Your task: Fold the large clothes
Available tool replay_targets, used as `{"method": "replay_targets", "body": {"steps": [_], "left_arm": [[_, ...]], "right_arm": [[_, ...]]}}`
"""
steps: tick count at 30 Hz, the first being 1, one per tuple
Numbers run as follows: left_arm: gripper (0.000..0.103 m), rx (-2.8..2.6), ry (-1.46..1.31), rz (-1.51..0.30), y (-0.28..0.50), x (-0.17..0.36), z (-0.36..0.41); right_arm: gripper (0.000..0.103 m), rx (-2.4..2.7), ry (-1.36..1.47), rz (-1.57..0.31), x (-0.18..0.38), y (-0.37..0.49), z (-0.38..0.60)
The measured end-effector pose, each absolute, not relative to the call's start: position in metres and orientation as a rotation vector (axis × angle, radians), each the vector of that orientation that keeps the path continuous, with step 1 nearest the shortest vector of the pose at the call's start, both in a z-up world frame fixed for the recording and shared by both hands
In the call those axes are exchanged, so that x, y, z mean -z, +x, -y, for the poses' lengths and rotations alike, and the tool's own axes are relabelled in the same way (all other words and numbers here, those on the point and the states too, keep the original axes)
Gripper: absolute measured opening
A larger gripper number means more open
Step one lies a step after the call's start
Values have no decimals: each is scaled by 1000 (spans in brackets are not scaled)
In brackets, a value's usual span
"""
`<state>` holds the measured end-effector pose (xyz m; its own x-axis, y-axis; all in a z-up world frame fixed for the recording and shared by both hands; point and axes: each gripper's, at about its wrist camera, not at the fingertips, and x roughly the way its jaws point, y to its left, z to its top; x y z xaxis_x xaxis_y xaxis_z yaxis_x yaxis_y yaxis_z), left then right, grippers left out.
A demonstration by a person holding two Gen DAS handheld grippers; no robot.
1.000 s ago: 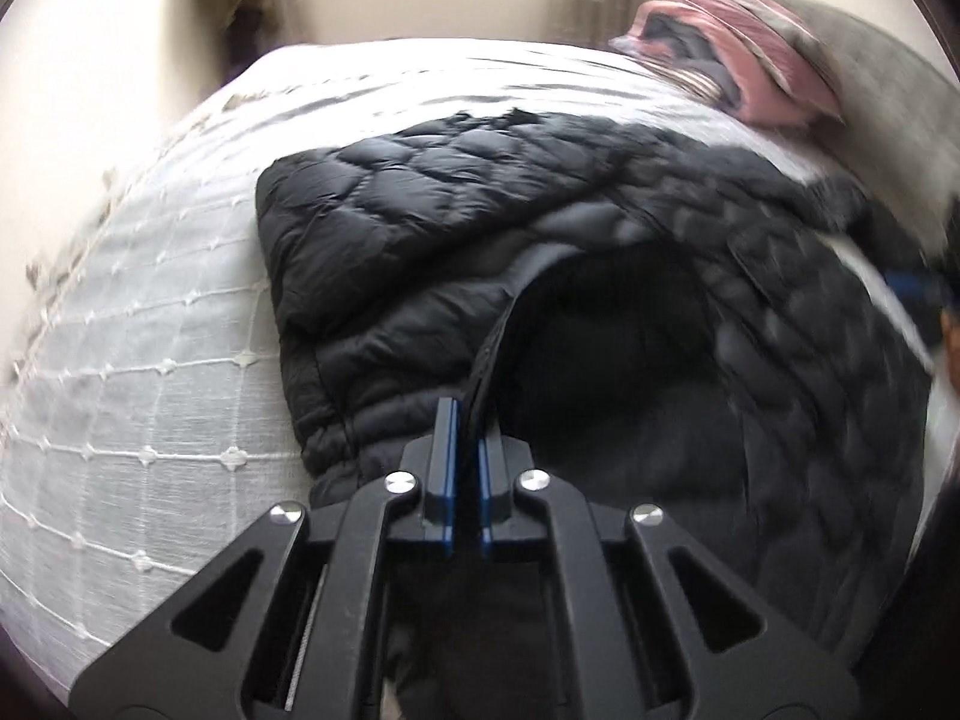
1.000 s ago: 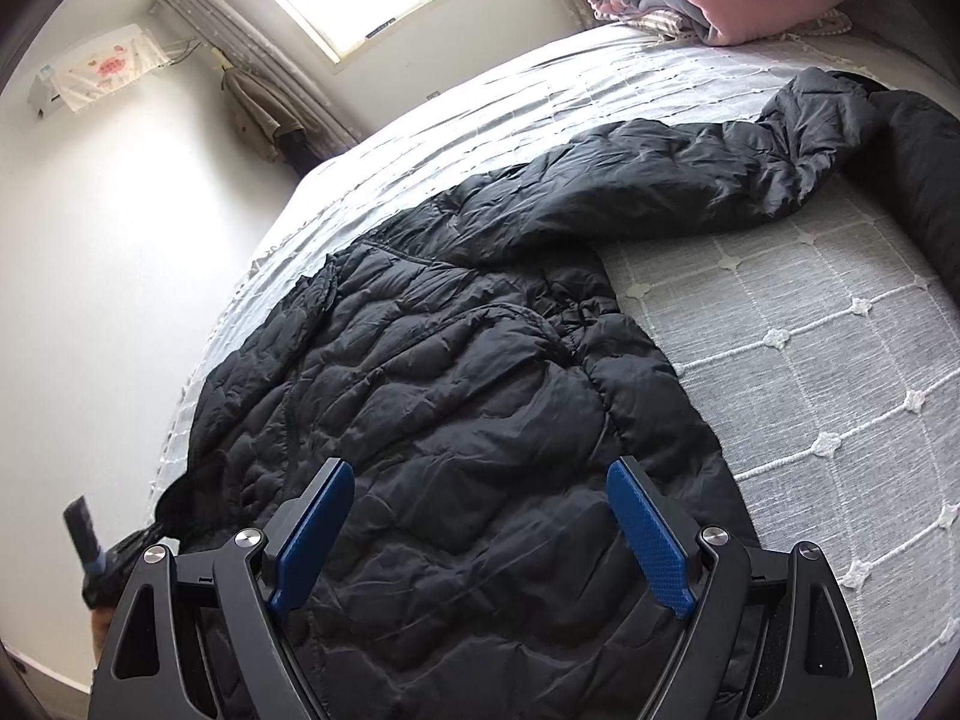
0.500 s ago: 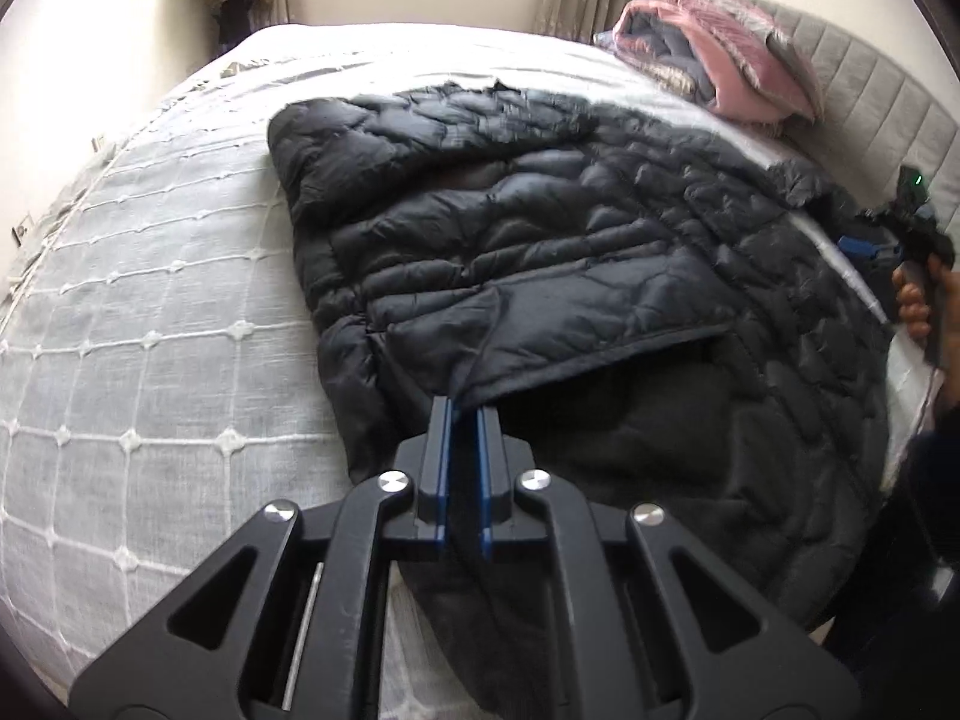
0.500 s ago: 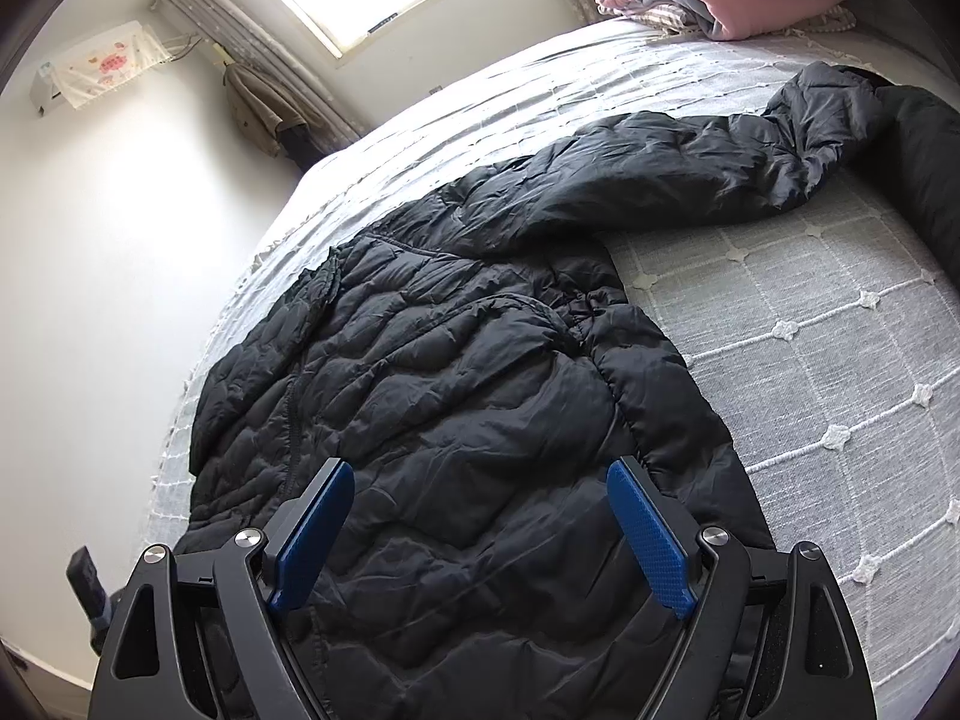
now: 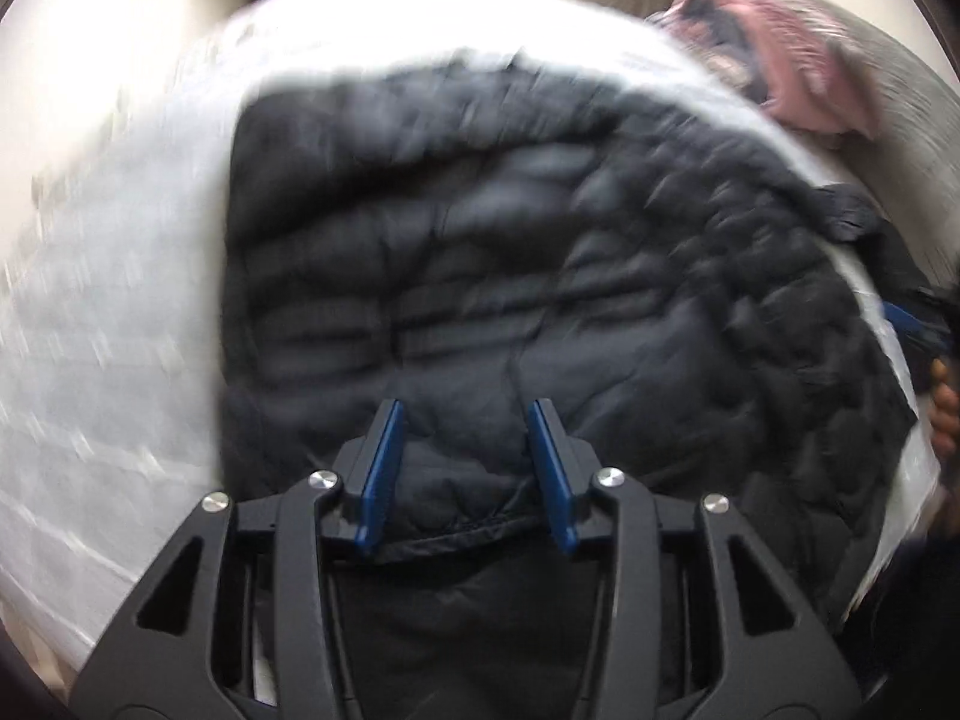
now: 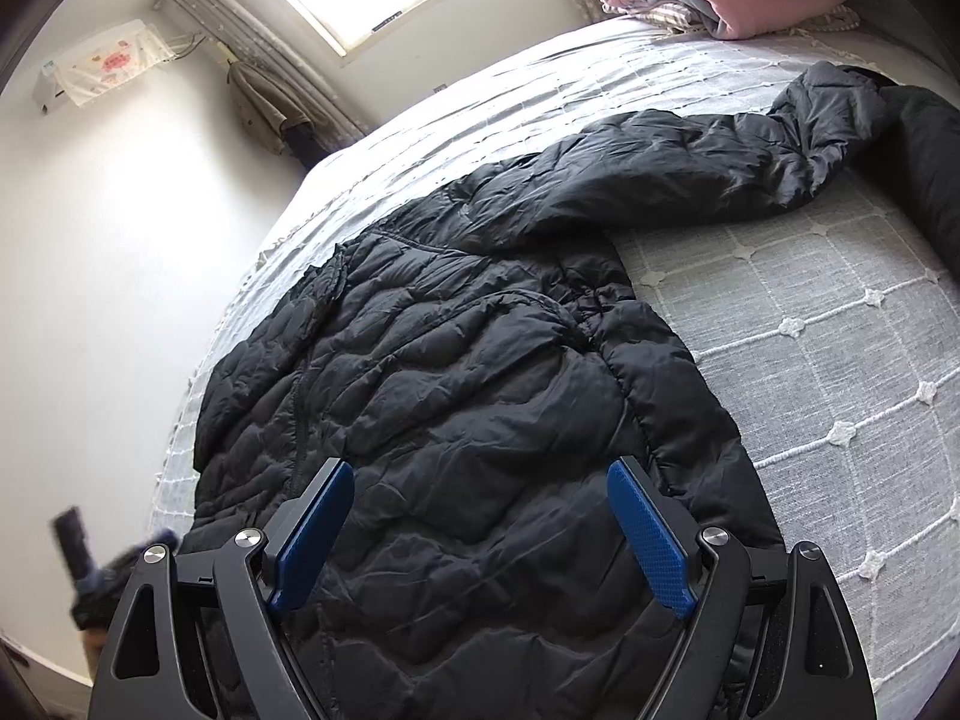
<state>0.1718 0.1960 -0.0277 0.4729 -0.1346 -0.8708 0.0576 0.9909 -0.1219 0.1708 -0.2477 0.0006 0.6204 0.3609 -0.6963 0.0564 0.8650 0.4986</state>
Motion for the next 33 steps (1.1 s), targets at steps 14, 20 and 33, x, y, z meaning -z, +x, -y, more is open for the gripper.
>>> {"method": "replay_targets", "body": {"steps": [14, 20, 33], "left_arm": [[45, 36, -265, -989, 112, 33, -217], [45, -71, -456, -984, 39, 46, -268], [43, -151, -322, -1029, 18, 69, -247]], "right_arm": [[88, -199, 509, -902, 1, 171, 242], [88, -194, 530, -901, 1, 171, 247], [88, -175, 554, -922, 12, 171, 251]]}}
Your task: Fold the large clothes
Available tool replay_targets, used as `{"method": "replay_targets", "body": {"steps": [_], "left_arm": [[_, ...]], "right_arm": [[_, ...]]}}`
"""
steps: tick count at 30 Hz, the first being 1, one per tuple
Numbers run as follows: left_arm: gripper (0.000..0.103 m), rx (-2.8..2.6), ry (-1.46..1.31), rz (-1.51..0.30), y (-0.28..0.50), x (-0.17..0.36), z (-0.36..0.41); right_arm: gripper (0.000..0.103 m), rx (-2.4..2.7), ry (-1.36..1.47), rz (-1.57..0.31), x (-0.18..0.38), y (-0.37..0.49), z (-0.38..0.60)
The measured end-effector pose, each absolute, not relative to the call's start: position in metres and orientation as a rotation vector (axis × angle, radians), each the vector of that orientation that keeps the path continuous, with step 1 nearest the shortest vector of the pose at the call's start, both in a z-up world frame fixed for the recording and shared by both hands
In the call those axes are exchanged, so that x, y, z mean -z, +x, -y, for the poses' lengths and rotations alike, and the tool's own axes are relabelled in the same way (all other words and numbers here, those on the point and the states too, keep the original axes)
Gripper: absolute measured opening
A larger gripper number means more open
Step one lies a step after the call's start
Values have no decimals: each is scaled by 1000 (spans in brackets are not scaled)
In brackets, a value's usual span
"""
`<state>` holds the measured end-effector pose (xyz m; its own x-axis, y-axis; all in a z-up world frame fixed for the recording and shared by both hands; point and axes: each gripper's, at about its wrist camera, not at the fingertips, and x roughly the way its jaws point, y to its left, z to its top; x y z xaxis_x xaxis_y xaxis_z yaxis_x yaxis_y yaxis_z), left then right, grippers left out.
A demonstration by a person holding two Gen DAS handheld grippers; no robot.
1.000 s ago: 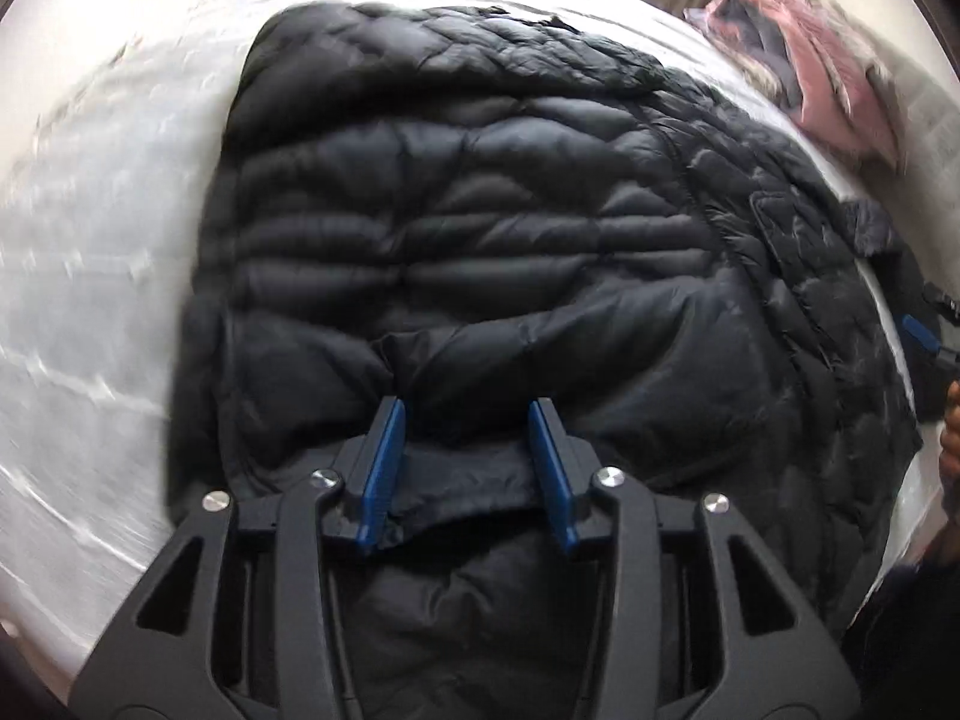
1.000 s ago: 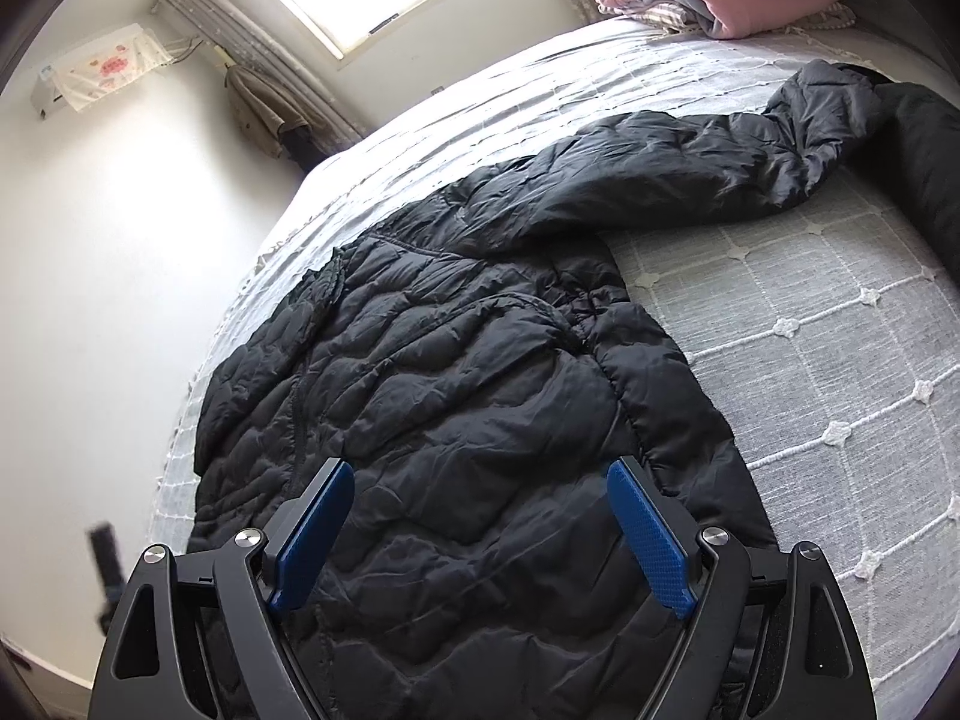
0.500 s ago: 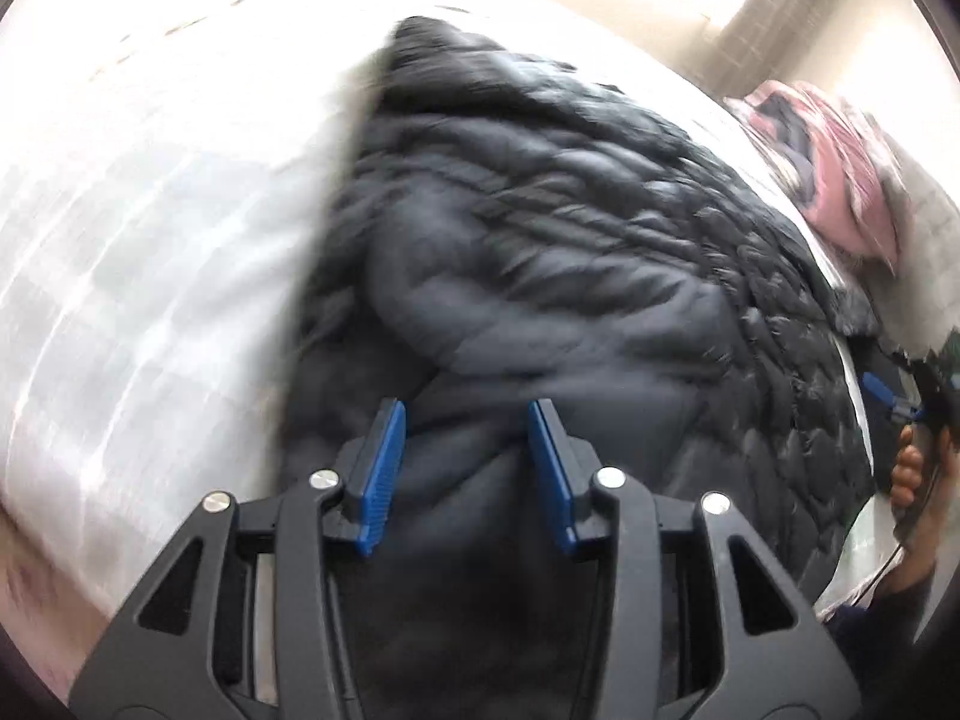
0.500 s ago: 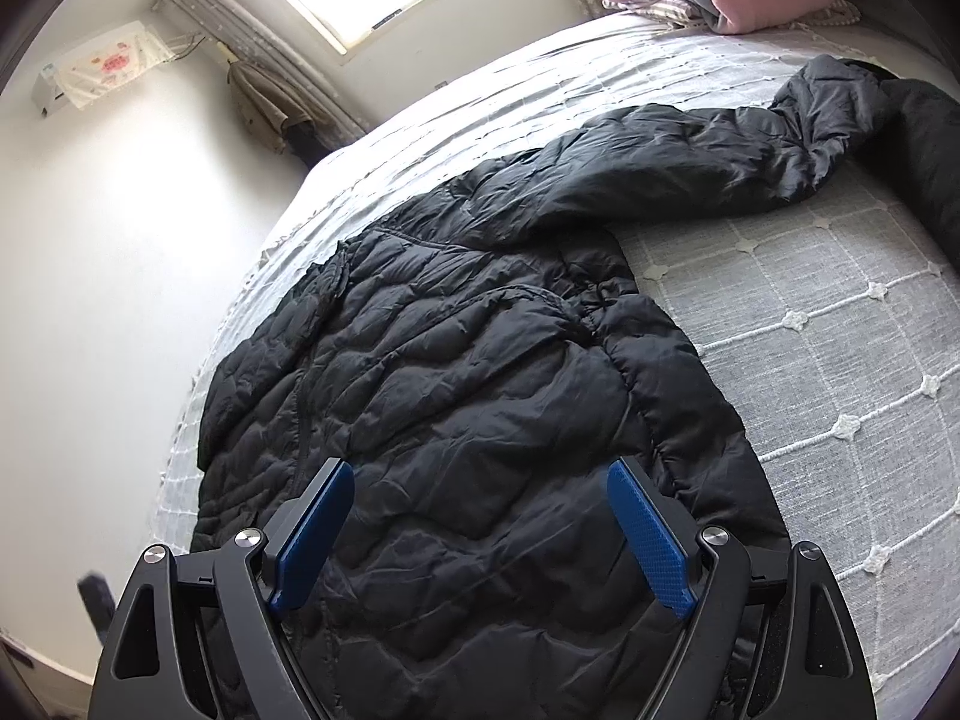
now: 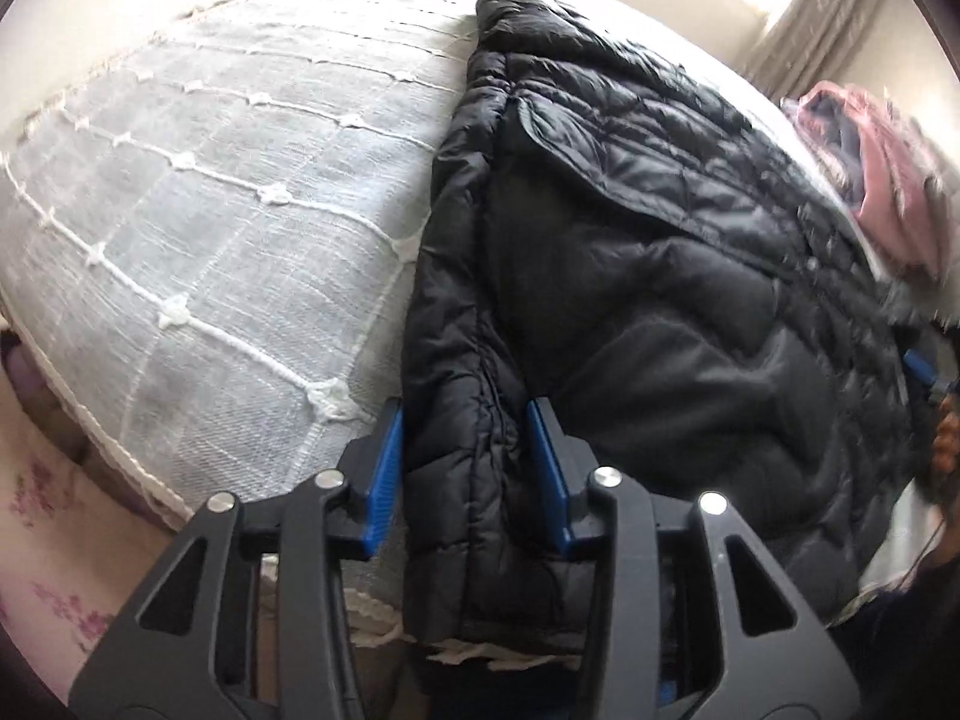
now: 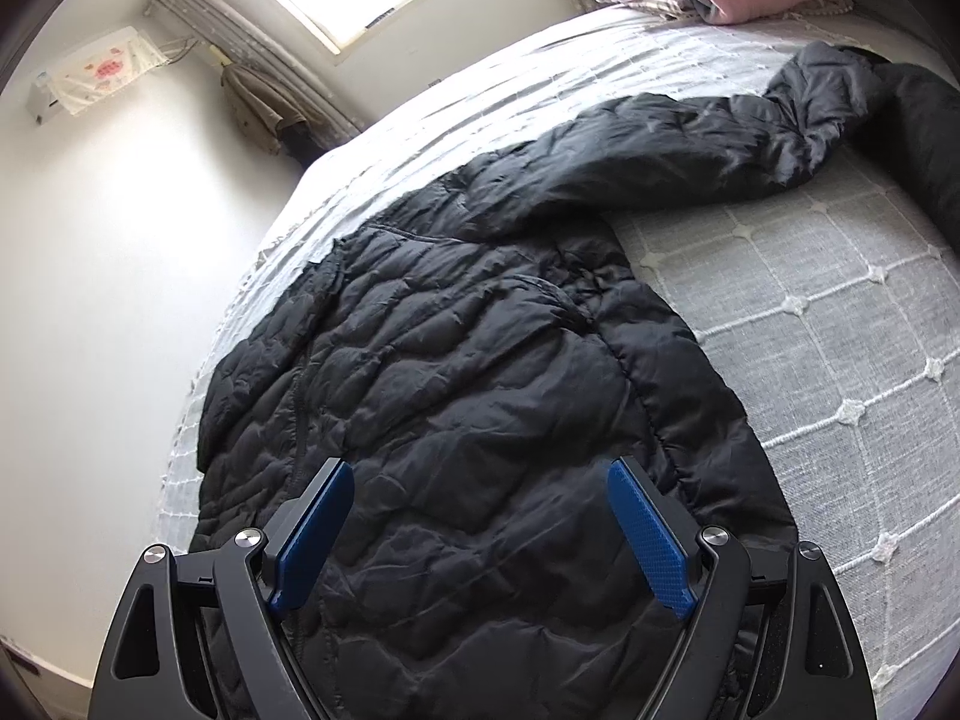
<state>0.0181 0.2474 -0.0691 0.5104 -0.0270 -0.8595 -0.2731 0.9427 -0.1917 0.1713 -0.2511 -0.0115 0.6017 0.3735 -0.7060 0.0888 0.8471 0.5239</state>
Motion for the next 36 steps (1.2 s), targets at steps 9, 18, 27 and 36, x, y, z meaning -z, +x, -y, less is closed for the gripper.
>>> {"method": "replay_targets", "body": {"steps": [9, 18, 27, 36], "left_arm": [[41, -192, -370, -966, 8, 12, -254], [67, 100, -175, -956, 116, -35, -113], [75, 286, -247, -1167, 274, 17, -11], [43, 386, -360, -1066, 286, 47, -1]], "right_arm": [[88, -151, 647, -881, 4, 165, 280], [88, -95, 581, -844, -8, 161, 291], [88, -41, 697, -842, 1, 158, 334], [88, -79, 779, -831, -1, 156, 342]]}}
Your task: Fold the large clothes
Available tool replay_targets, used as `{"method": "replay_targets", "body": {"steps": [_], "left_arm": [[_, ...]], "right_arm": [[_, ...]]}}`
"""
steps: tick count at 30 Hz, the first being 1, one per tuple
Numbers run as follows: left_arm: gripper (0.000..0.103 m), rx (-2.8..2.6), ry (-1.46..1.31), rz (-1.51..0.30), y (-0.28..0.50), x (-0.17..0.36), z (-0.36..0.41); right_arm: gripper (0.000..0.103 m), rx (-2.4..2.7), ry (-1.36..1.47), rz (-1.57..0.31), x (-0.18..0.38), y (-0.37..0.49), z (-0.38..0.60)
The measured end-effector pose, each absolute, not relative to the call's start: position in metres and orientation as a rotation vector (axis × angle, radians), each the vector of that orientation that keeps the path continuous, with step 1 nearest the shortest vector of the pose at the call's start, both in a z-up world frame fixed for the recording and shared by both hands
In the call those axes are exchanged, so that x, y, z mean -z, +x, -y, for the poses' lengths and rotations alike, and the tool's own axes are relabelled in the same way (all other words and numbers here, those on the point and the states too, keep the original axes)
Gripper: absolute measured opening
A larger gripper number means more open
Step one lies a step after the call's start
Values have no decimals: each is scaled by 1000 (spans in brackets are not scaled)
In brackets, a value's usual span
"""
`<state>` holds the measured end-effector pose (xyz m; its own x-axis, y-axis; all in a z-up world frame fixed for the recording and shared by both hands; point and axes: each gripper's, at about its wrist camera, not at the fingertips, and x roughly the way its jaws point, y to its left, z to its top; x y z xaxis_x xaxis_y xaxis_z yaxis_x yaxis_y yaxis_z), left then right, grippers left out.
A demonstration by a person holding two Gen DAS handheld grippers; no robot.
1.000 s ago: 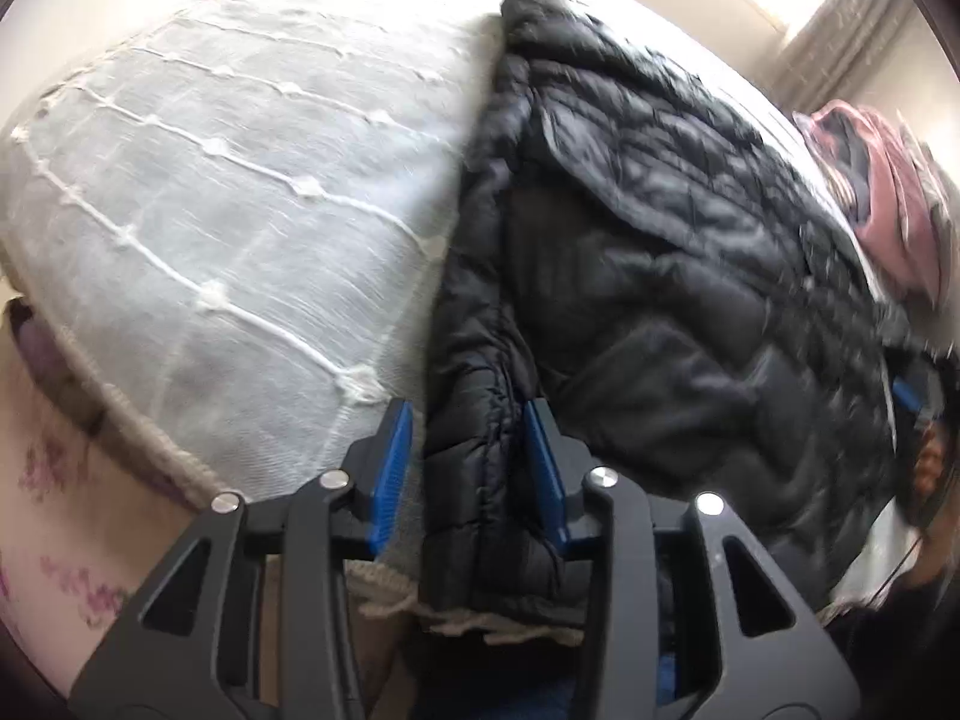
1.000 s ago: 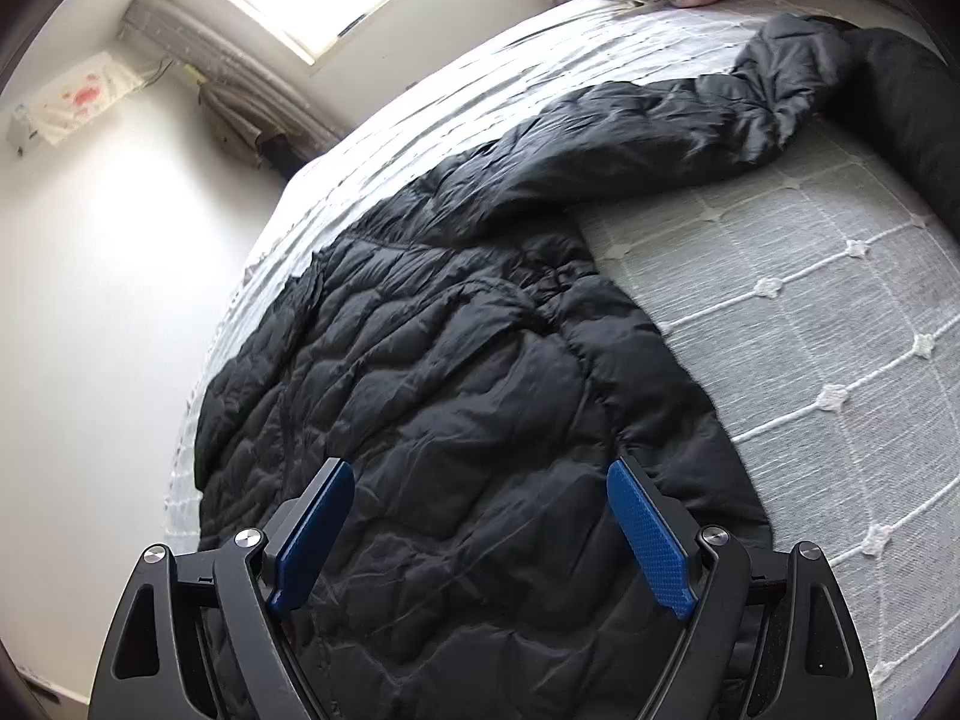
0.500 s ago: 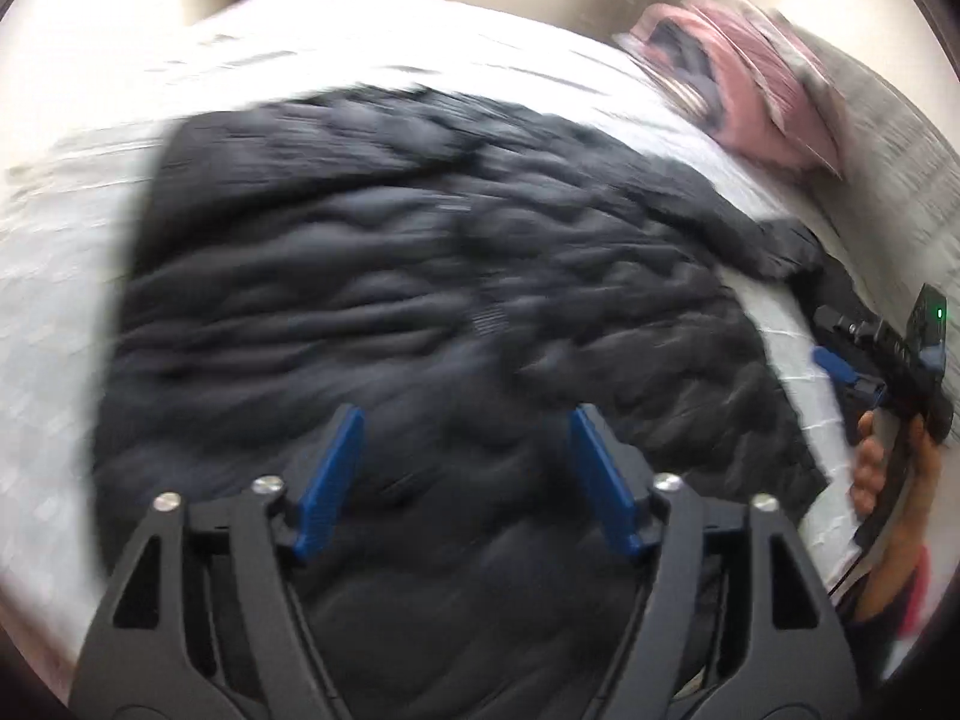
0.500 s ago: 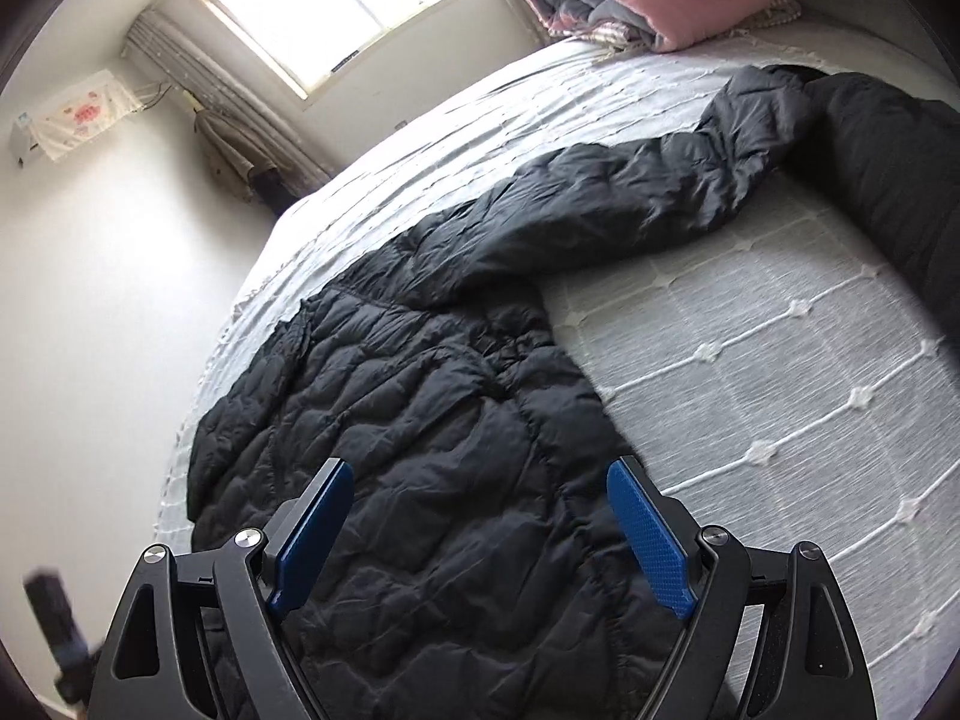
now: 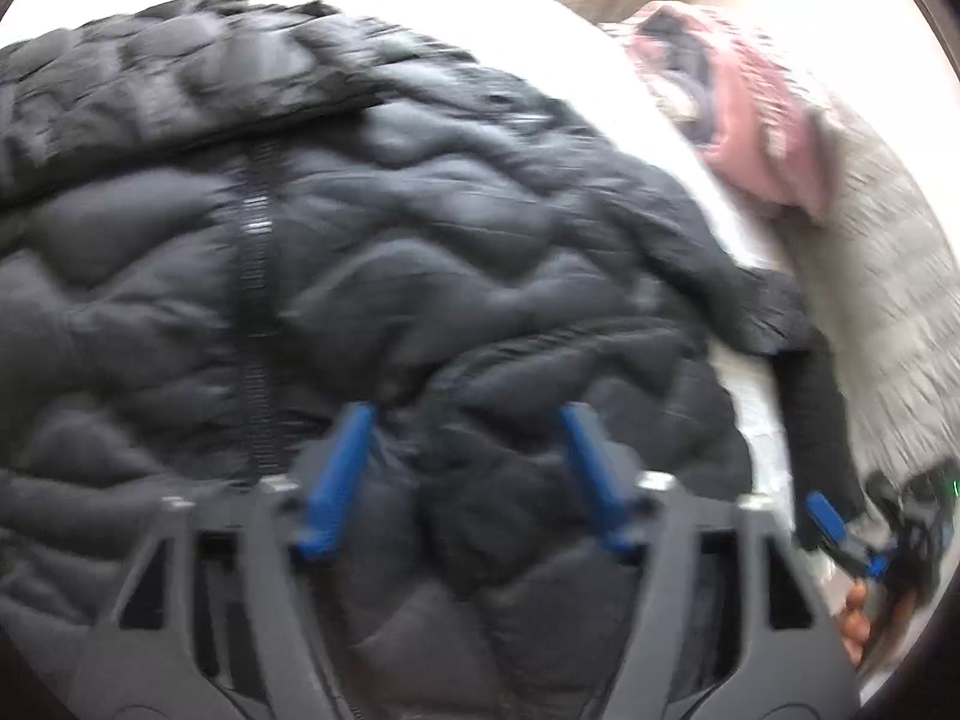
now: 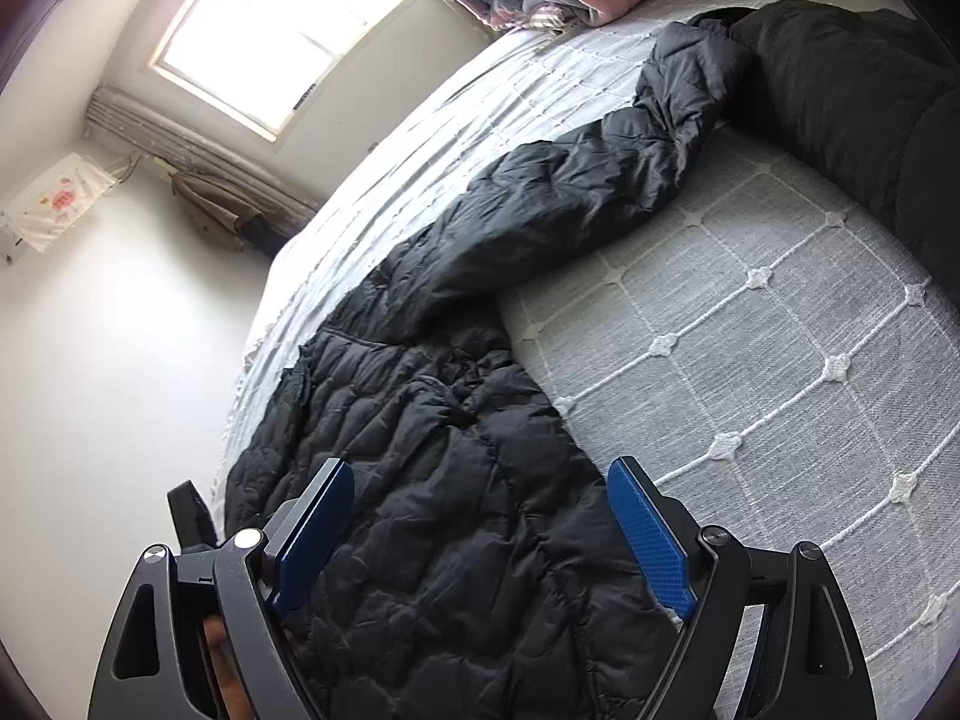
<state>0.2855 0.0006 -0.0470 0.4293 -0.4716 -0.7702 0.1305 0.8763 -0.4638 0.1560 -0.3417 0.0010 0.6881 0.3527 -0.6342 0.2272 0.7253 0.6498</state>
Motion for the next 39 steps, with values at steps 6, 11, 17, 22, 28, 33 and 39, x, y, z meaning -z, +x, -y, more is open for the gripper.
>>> {"method": "replay_targets", "body": {"steps": [6, 11, 17, 22, 28, 33, 39], "left_arm": [[11, 539, -239, -985, 262, 29, 23], [12, 695, -20, -951, 220, 15, 49], [26, 785, 48, -993, 180, 17, 41], [43, 792, -53, -919, 173, -4, 26], [50, 696, -131, -972, 204, 0, 64], [50, 511, -38, -1121, 216, 56, 101], [50, 457, -45, -1119, 208, 48, 96]], "right_arm": [[88, -48, 786, -835, 1, 156, 343], [88, -38, 804, -822, 2, 154, 348], [88, -38, 825, -817, 2, 154, 352], [88, -34, 837, -804, 1, 151, 355], [88, -31, 826, -812, 1, 152, 354], [88, -18, 806, -828, 4, 154, 351], [88, -10, 795, -839, 7, 156, 350]]}}
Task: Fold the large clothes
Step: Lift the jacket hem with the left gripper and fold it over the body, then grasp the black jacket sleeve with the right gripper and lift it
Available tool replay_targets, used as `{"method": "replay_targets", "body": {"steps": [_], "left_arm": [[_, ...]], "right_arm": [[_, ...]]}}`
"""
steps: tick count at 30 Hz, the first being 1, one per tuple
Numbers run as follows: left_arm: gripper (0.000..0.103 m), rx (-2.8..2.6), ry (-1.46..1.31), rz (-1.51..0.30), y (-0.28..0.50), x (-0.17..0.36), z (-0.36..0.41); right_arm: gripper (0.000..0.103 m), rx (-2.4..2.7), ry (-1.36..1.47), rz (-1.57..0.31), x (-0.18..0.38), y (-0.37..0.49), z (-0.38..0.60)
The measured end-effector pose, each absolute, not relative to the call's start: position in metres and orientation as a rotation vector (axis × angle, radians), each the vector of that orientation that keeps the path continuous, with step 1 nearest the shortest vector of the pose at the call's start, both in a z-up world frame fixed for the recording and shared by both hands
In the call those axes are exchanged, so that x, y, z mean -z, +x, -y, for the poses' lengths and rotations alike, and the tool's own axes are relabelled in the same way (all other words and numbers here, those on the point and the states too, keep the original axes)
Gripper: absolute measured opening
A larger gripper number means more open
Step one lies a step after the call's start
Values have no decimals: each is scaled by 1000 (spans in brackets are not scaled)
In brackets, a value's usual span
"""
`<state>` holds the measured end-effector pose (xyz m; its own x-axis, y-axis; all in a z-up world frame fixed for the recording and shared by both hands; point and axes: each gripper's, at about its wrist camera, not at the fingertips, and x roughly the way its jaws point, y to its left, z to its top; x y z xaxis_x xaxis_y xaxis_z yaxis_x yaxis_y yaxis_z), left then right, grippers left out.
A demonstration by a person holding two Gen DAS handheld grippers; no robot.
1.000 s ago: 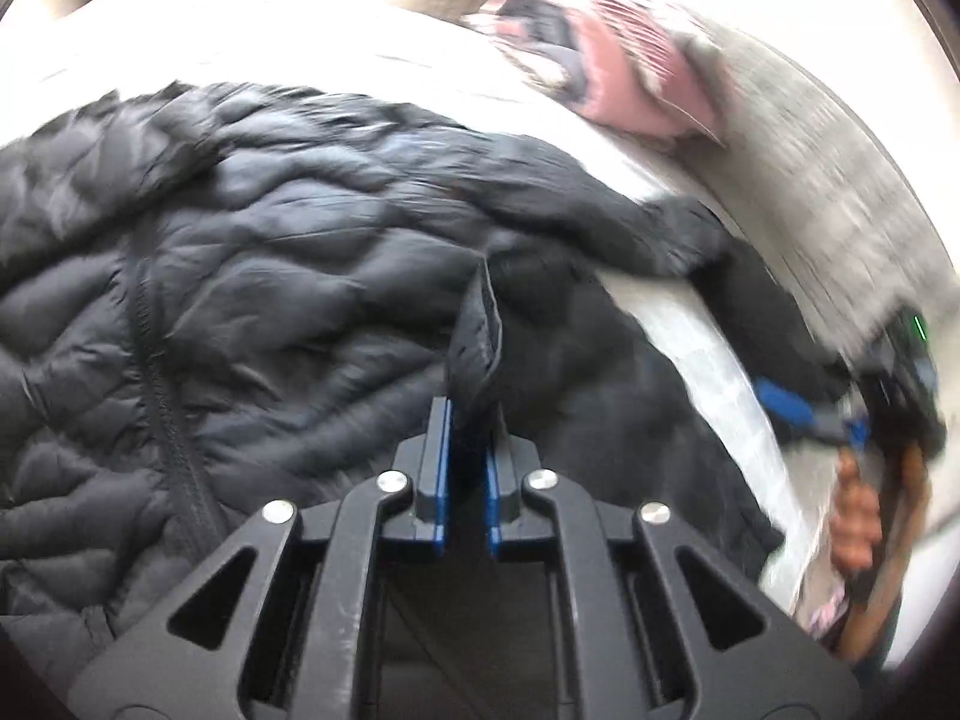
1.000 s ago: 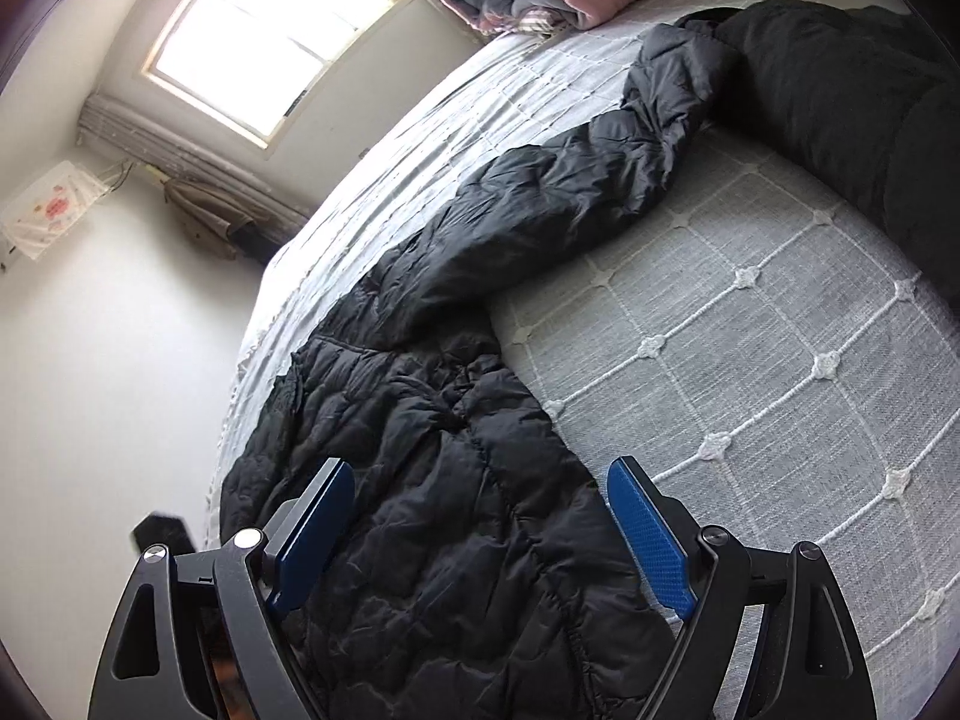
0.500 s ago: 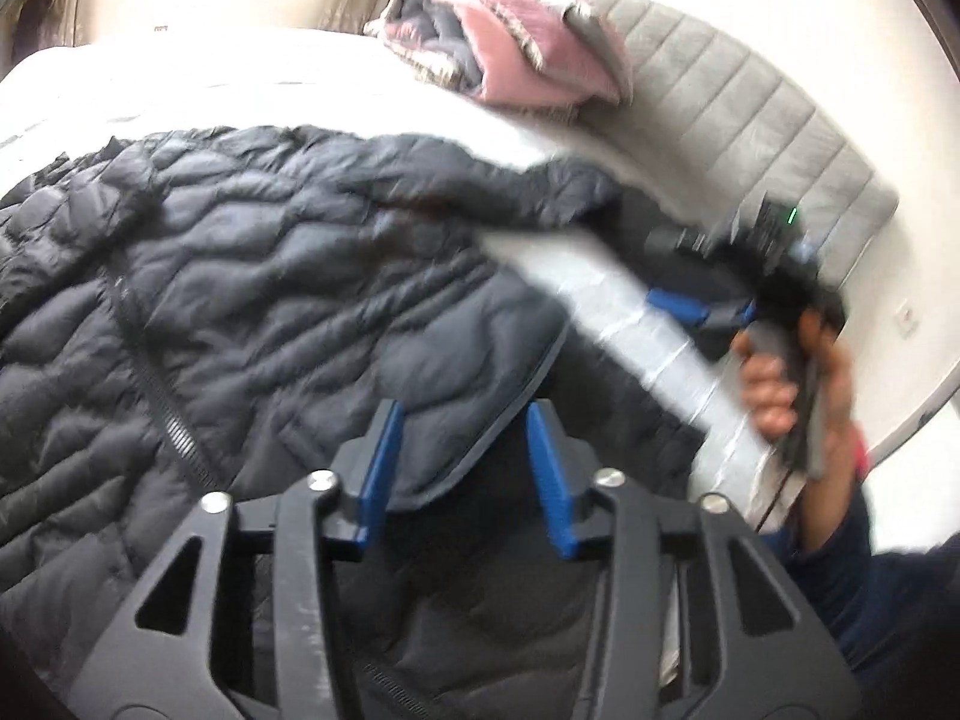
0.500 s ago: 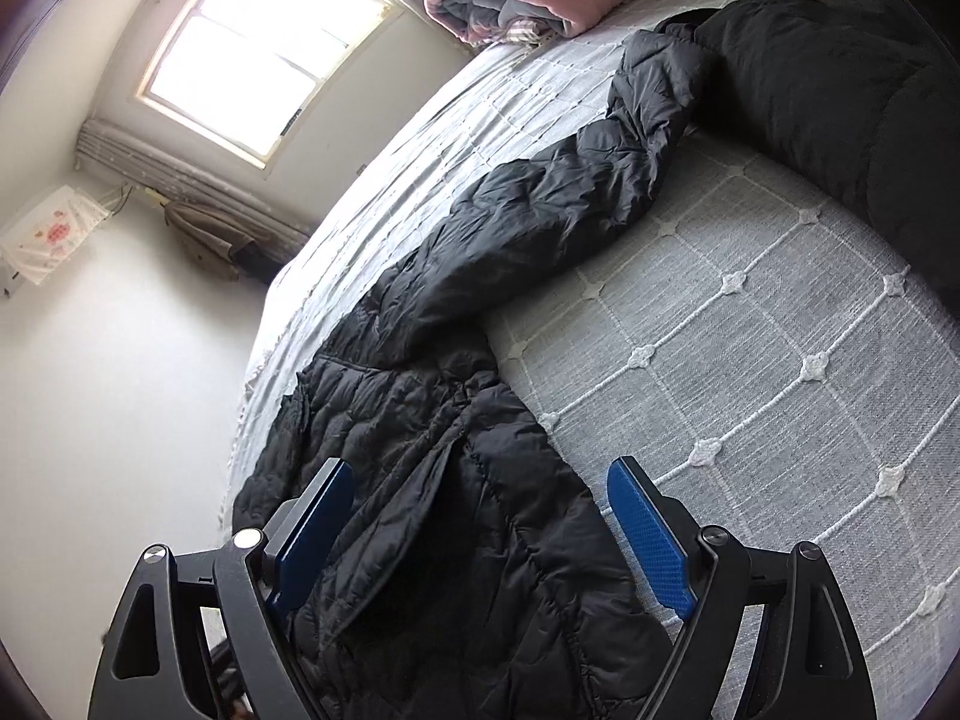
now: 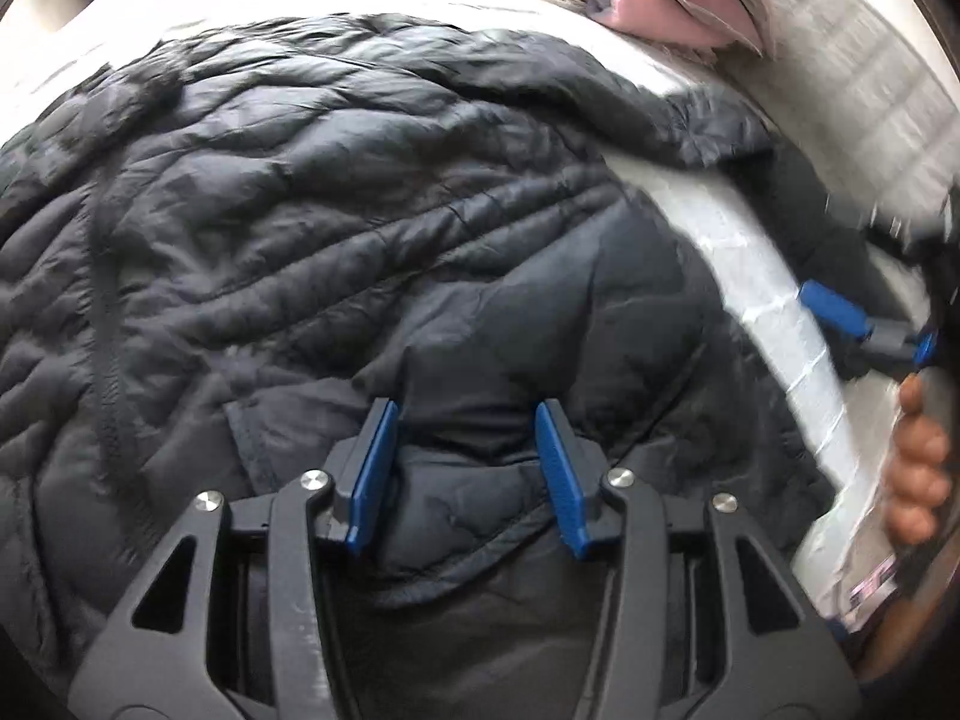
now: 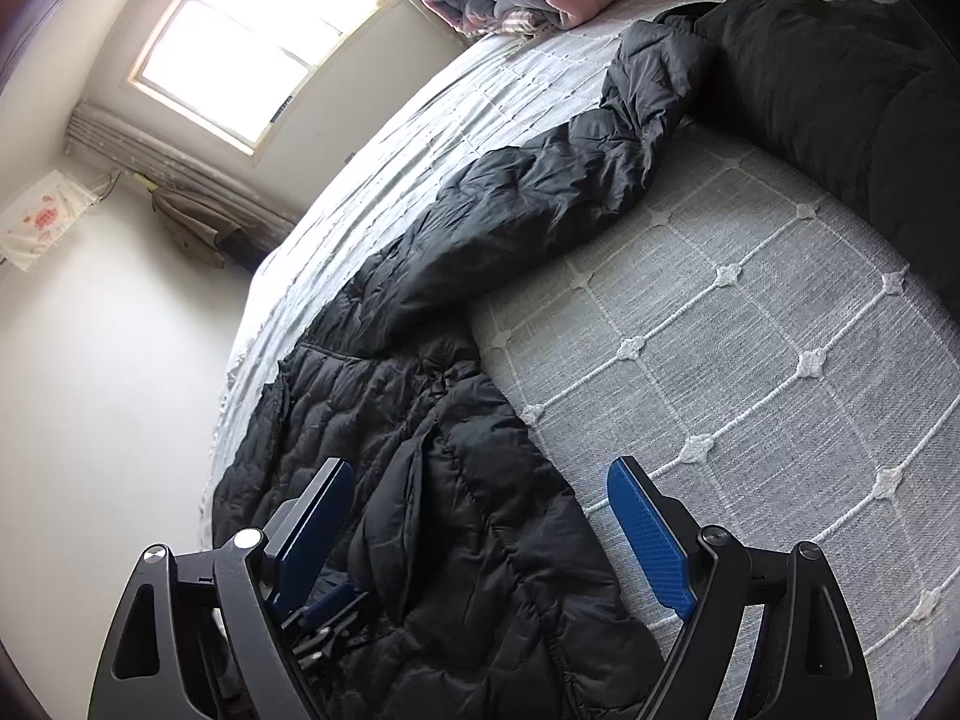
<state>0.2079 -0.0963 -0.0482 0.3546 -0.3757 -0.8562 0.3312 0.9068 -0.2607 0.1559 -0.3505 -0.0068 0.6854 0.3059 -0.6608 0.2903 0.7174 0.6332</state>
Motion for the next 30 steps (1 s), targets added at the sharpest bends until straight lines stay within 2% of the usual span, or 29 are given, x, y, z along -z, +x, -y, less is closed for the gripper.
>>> {"method": "replay_targets", "body": {"steps": [3, 4, 5, 7, 13, 18, 30], "left_arm": [[50, 431, -111, -1067, 202, 26, 77], [54, 405, -105, -1046, 199, 19, 70], [68, 345, -84, -1014, 197, 13, 63], [80, 211, -44, -949, 200, 4, 45], [81, -54, -59, -880, 213, 3, -20], [81, -115, -198, -889, 223, 9, -67], [82, -270, -197, -899, 236, 11, -103]], "right_arm": [[88, 7, 779, -830, 5, 155, 353], [88, 18, 775, -826, 5, 154, 355], [88, 33, 772, -825, 5, 154, 358], [88, 47, 779, -828, 7, 153, 363], [88, 74, 788, -838, 15, 159, 381], [88, 107, 877, -800, 21, 179, 409], [88, 220, 956, -765, 38, 266, 479]]}}
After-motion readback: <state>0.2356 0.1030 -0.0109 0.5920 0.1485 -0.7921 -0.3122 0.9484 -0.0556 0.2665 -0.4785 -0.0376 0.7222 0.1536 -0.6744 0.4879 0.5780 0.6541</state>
